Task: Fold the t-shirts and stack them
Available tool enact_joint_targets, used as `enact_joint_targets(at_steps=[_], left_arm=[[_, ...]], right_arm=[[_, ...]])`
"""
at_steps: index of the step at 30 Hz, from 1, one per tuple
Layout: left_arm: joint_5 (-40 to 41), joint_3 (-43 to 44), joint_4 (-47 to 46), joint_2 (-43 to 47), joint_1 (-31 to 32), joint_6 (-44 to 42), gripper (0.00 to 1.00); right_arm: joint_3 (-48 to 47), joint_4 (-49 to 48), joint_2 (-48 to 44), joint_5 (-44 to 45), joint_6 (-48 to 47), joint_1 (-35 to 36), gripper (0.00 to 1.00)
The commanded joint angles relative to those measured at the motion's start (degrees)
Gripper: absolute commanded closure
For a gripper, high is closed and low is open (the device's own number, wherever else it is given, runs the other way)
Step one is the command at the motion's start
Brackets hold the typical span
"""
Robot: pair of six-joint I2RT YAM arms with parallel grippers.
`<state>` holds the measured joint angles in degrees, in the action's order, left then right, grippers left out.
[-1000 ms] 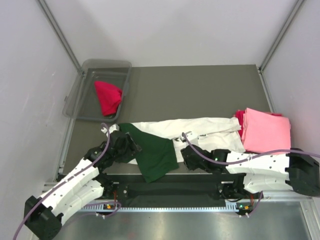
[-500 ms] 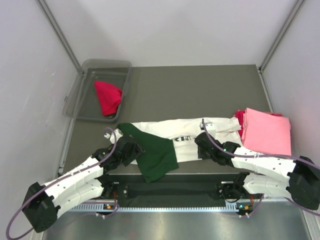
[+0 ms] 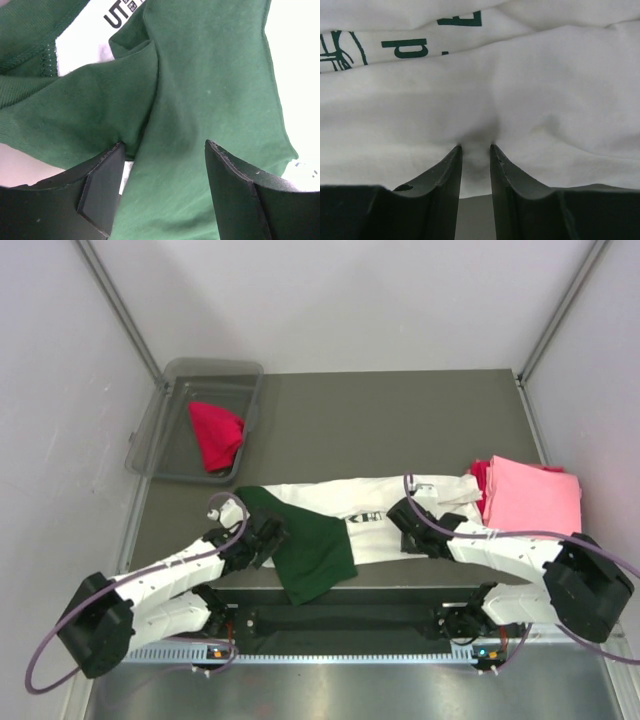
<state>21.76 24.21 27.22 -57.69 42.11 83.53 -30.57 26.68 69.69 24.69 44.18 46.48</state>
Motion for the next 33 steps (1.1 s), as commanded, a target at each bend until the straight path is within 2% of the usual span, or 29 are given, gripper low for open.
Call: enact_joint_targets(at_steps=[1,6,13,16,20,25,29,33], left_arm=[[2.32,0.40,-7.18,-7.33,0.08,1.47,0.30],[1.97,9.44,-7.01,-21.02,-0.53,-2.74,0.30],[1.53,25.08,-3.76,-37.48,-0.89,-11.53,0.31],[1.71,33.42,-2.09,-44.86,-1.24,-16.01,0.31],[2.14,48.70,3.97,-54.09,-2.20,-21.37,0.32],[-0.04,60.24,5.38,-63.06,-5.62,-25.51,0.33],[-2.76,74.38,5.56,-70.09,-8.79,-31.47,0.35],[-13.20,86.51,3.29,-78.95,-13.00,-36.23,0.39]], right_arm=[[-1.34,-1.71,4.56,-1.91,1.26,-0.51,0.71],[-0.73,-2.68,7.21,-3.94,1.60,0.45,0.74],[0.59,-3.21,3.71,-6.31,1.70,1.60,0.75],[1.03,-3.65,2.38,-7.11,1.96,2.74,0.75],[0.77,-4.53,3.17,-8.43,3.27,5.20,0.75],[0.33,-8.03,4.22,-8.95,5.82,8.80,0.75],[-2.73,-14.01,8.17,-10.36,6.79,11.61,0.74],[-14.50,-19.63,19.83,-13.08,5.92,14.42,0.73]])
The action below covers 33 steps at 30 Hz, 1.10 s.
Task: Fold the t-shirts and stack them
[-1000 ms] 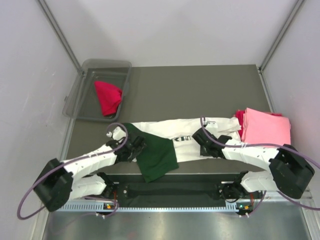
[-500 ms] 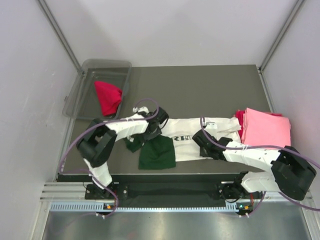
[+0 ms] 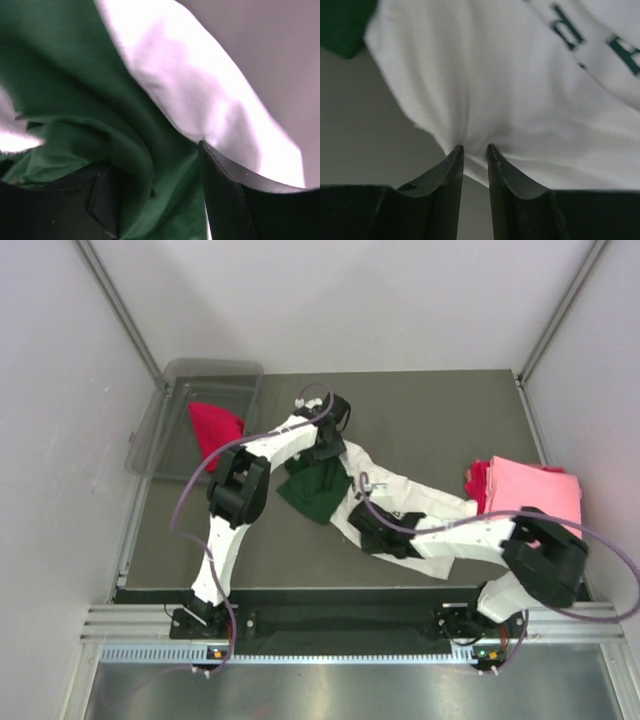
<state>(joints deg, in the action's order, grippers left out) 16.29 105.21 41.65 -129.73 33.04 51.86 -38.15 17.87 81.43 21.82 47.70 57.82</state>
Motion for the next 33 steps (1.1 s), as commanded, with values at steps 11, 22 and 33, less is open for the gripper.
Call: enact_joint_targets(at_steps=[11,22,33], left_arm=[[-30.51,22.94,-22.91,-19.77,-15.10,-7.31,0.54],[-34.57,21.61,-26.53,-16.87,-19.32,-5.36,0.54],[-37.83,26.10,-32.77,-22.49,-23.19,1.14,0.57]], right_arm=[[-15.84,-13.91,7.89,-14.53,-4.19,3.28,0.59],[1.76,-2.33,-23.06,-14.02,-10.96,-14.21,0.50],[5.01,8.41,-20.35,-10.23,-12.81,-27.59,0.48]])
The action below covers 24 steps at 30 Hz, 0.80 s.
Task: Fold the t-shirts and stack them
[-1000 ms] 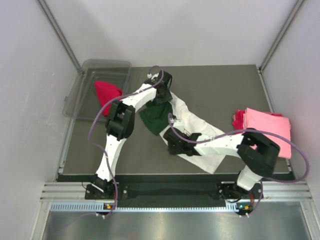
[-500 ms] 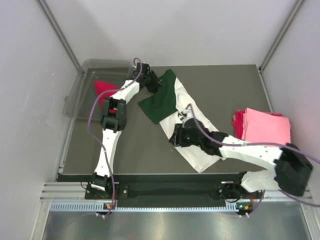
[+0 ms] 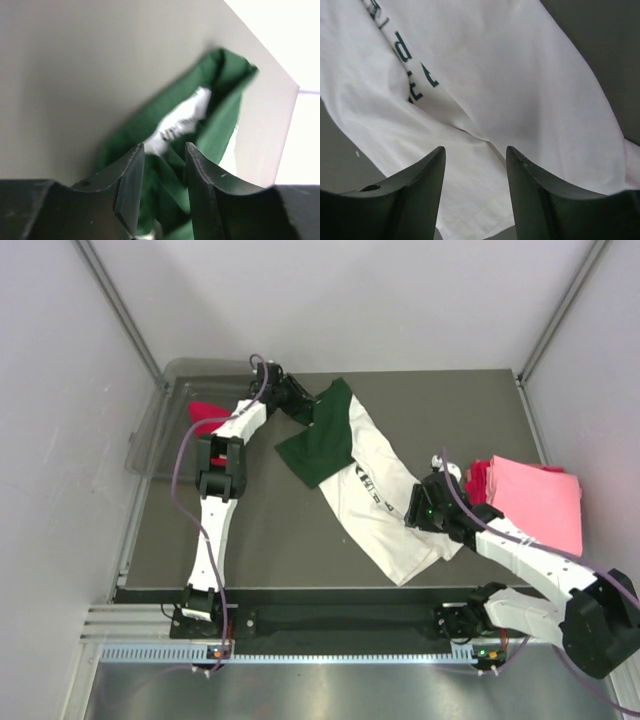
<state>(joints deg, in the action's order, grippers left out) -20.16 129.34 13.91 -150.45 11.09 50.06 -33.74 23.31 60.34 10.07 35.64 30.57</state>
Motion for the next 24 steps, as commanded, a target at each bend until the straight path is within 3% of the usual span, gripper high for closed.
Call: enact_joint_targets(at_steps=[1,8,12,16,20,24], left_arm=[[-0.94,2.06,-5.56,-1.95,-1.34,3.02,0.57],[-1.45,2.15,-9.78,-2.48,-1.34,4.87,0.60],[-0.93,1.88,-8.74,-0.55,-1.34,2.94,0.56],[1.00,-1.01,-7.06,5.58,-1.51,-1.27,0.36],[0.92,-9.61,-9.86,12.98,-1.69,-1.20,0.26],[0.21,-11.47,-8.56,18.43,-1.51,-2.86,0.16]], right_arm=[[1.56,2.88,0.66,1.88,-0.66,-0.33,0.47],[3.41,0.60,5.75,2.41,0.31,0.72,0.46],[4.55,-1.51,8.13,1.46,1.10,1.86,0.46],[6.22,-2.57,7.96,-0.31,3.11,3.96,0.47],[8.07,-2.30,5.24,-0.22,7.59,9.15,0.47],[8.78,-3.36,4.88,0.12,14.36,17.14,0.48]])
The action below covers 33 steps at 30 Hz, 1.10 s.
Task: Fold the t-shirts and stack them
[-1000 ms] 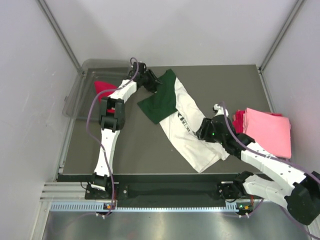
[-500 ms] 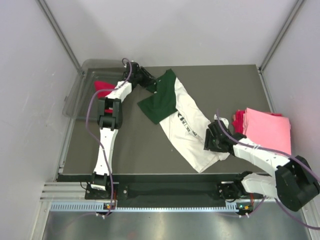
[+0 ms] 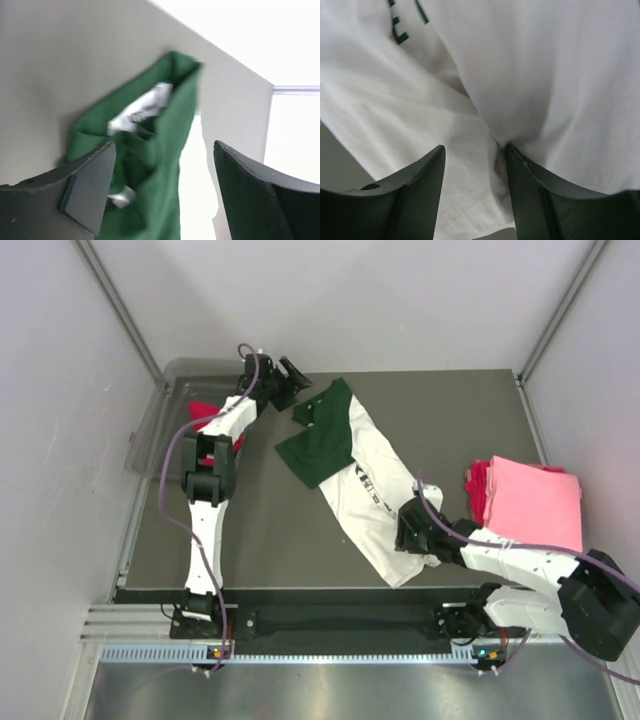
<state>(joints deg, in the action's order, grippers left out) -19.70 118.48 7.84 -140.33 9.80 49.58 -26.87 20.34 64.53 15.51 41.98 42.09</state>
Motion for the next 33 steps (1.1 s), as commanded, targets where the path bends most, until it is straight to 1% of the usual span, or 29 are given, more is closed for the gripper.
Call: enact_joint_targets(at_steps=[1,3,4,7,9,12,15,18,19,20,21,22,23,24,27,28,29,31,32,33], left_arm=[[-1.03,-0.61,-1.78,10.06,-0.31,-3.60,0.15],[-2.35,-0.96,0.15,11.65,-0.31,-5.10,0.14],[-2.79,-1.31,0.77,13.40,-0.40,-6.07,0.14],[-3.15,-4.21,3.15,17.80,-0.22,-7.30,0.14],[-2.89,-8.51,3.68,22.18,-0.22,-8.18,0.14],[-1.49,-15.54,3.94,27.03,0.04,-9.76,0.14],[0.18,-22.13,5.60,35.18,0.39,-11.08,0.14],[2.47,-29.42,6.05,40.21,1.36,-11.88,0.14],[4.57,-31.27,6.14,43.18,1.62,-11.88,0.14],[5.20,-34.59,6.05,44.34,1.88,-11.88,0.14],[5.81,-35.93,5.96,46.18,1.97,-12.05,0.14],[6.51,-36.99,5.96,46.64,2.15,-12.23,0.14],[6.52,-38.65,5.70,46.90,2.15,-12.32,0.14],[6.52,-39.19,5.44,46.56,2.15,-12.75,0.15],[5.47,-39.99,5.88,44.98,2.15,-13.02,0.18],[5.47,-40.42,5.18,44.45,2.15,-13.19,0.18],[5.55,-41.39,2.47,44.01,2.15,-13.11,0.18],[6.25,-40.53,0.61,41.55,2.15,-13.19,0.18],[6.78,-39.56,-0.18,40.15,2.15,-13.37,0.19],[7.22,-38.07,0.07,36.57,2.15,-13.81,0.19]], right_arm=[[0.87,-0.65,0.94,-4.53,11.51,10.25,0.48],[-0.54,-2.66,2.78,-3.65,14.87,14.58,0.48],[-2.20,-3.63,3.57,-3.73,17.06,18.26,0.48],[-7.13,-4.52,7.00,-3.99,18.32,22.76,0.48],[-10.20,-3.12,7.45,-3.47,17.53,23.39,0.47],[-12.93,0.48,4.73,-1.37,15.42,22.61,0.45],[-15.56,4.17,2.36,-1.44,11.73,19.53,0.44],[-17.85,6.38,0.25,-1.88,7.52,15.50,0.36],[-18.56,6.90,0.07,-2.32,4.72,12.35,0.35],[-19.26,7.60,-0.19,-2.93,3.21,10.40,0.35],[-20.57,7.70,-0.20,-4.59,-0.02,8.47,0.36],[-21.02,7.26,-0.11,-5.74,-1.62,4.19,0.36],[-21.46,6.39,0.33,-9.06,-3.20,1.62,0.36],[-22.77,5.77,0.68,-10.57,-6.35,-3.02,0.37],[-26.02,3.75,4.01,-14.62,-10.67,-9.02,0.39],[-26.82,2.96,5.33,-15.24,-11.56,-12.87,0.40],[-27.61,2.00,8.47,-19.77,-12.18,-14.82,0.41],[-30.60,0.59,14.18,-22.96,-13.50,-19.91,0.44],[-31.56,0.06,16.13,-25.59,-13.85,-21.33,0.46],[-33.49,-0.21,17.89,-26.66,-14.46,-22.39,0.48]])
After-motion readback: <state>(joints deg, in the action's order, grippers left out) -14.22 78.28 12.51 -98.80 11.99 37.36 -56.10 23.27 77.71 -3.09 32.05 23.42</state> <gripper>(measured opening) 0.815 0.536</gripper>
